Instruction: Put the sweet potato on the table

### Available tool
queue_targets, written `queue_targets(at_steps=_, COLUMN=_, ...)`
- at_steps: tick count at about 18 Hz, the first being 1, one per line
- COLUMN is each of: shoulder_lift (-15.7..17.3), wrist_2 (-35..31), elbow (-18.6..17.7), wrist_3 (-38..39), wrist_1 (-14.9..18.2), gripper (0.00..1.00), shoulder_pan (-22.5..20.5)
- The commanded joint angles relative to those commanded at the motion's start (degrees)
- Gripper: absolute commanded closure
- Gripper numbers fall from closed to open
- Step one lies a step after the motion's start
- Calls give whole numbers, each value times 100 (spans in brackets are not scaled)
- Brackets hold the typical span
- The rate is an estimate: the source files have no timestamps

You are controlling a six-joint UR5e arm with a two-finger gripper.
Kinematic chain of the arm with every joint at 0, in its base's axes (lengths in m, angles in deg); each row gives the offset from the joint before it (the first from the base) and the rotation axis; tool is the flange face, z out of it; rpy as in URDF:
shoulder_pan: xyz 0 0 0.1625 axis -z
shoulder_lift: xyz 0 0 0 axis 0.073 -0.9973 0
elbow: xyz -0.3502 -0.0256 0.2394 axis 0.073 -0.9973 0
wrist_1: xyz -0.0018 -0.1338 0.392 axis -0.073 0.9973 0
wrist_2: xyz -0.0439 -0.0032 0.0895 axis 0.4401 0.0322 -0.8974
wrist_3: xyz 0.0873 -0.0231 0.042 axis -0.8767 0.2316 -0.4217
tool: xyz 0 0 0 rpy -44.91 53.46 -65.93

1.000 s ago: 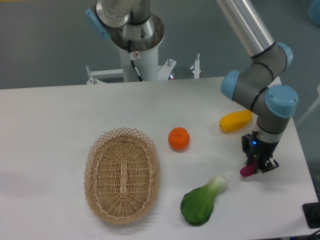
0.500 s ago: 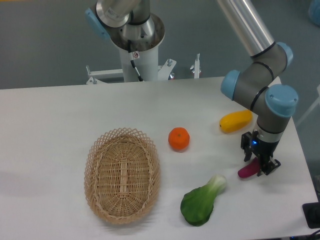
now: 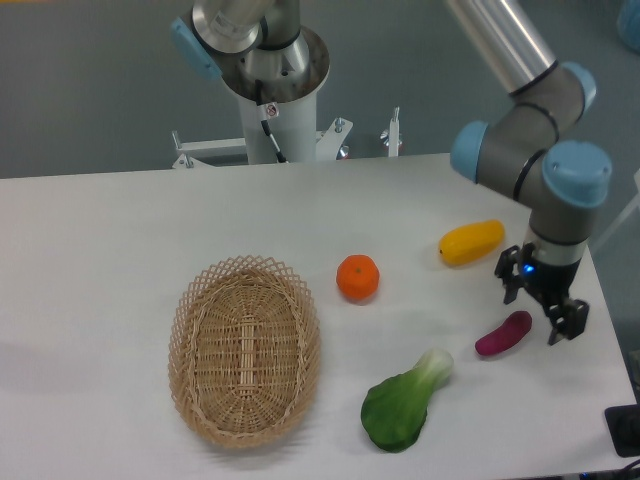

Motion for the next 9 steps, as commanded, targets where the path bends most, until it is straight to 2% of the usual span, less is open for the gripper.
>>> queue_targets(at_steps=6, shoulder_lift=642, wrist_2=-97, elbow=63, wrist_3=-139, wrist_1=536, gripper=0, shoulder_pan=-386)
queue_targets(at_steps=9, shoulder_lift=721, wrist_2=-79, elbow=89, wrist_3=-866, wrist_1=835, gripper=0, shoulder_pan=-571)
